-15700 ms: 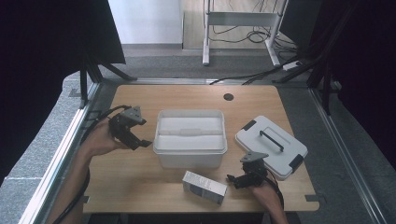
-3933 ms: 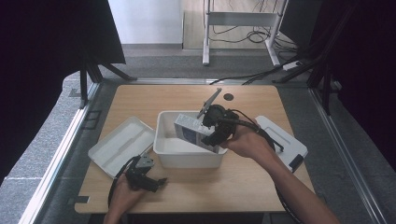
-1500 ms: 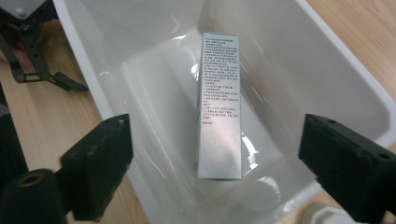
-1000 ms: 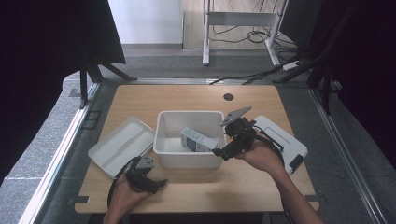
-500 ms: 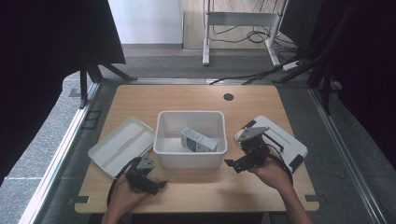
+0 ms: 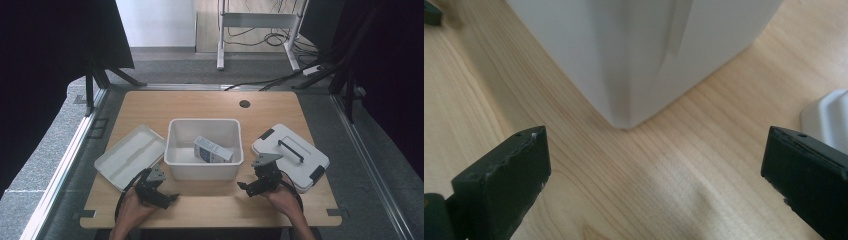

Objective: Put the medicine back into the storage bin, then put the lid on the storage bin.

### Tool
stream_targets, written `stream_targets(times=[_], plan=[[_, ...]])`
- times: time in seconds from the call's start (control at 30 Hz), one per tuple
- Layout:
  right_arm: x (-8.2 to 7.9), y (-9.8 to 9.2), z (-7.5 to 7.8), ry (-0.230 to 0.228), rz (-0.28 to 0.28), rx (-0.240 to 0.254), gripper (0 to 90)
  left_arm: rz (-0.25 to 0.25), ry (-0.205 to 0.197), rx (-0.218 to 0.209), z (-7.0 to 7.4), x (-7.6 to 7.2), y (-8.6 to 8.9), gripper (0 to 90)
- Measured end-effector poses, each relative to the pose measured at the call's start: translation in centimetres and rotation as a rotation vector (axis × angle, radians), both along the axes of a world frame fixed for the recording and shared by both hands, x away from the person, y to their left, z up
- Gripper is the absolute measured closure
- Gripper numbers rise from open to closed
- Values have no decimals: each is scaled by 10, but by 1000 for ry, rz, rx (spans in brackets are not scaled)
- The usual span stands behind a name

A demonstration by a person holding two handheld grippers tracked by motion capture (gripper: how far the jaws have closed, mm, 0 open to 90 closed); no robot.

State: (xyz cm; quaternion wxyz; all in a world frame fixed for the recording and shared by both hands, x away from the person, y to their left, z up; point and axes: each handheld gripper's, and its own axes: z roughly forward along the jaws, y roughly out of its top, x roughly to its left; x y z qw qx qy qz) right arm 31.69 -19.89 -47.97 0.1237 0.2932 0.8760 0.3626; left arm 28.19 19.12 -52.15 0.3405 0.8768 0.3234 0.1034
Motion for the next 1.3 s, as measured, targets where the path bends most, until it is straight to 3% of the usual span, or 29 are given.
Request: stream_targets(times=[0.33, 0.43, 0.53, 0.73, 0.83, 1.1, 1.3], plan=[[-3, -2, -31, 28, -31, -7, 0, -23, 5, 28, 4, 2, -2, 0], [-4, -3, -40, 26, -39, -5, 0, -24, -6, 20, 12, -1, -1, 6], [-5, -3, -40, 24, -41, -4, 0, -28, -3, 17, 17, -2, 1, 13], [-5, -3, -40, 18, -42, -9, 0, -32, 15, 55, 36, -1, 9, 18], [-5, -3, -40, 18, -43, -9, 0, -18, 27, 63, 50, 3, 19, 22], [-5, -3, -40, 17, -44, -8, 0, 33, 43, 80, 72, 16, 46, 37], [-5, -3, -40, 17, -48, -5, 2, 91, 70, 155, 85, 46, 74, 104]])
